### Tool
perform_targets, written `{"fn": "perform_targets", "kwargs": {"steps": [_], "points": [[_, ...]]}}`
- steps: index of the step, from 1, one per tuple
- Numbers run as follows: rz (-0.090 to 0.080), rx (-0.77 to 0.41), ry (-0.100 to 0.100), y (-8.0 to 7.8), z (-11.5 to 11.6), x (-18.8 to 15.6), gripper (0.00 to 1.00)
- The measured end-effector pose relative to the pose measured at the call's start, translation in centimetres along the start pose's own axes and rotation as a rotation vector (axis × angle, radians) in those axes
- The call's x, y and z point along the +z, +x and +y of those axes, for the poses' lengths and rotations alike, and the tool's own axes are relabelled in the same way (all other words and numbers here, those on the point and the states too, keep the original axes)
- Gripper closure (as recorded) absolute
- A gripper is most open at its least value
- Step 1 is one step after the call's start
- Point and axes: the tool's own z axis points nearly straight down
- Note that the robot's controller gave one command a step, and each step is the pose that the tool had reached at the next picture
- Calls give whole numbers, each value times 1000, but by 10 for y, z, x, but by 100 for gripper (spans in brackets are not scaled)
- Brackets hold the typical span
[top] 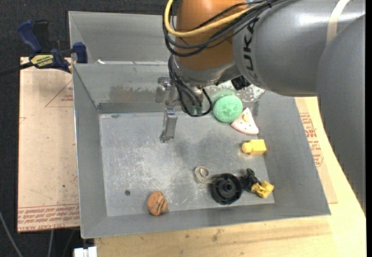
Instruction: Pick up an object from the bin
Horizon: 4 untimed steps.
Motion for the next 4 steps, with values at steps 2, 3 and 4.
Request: {"fn": "perform_targets", "kwargs": {"steps": [2,3,4], "points": [[1,-119,1,26,-67,-11,0],[-1,-47,-1,24,-88,-26,0],[-1,-154,-1,32,-126,-13,0]]}}
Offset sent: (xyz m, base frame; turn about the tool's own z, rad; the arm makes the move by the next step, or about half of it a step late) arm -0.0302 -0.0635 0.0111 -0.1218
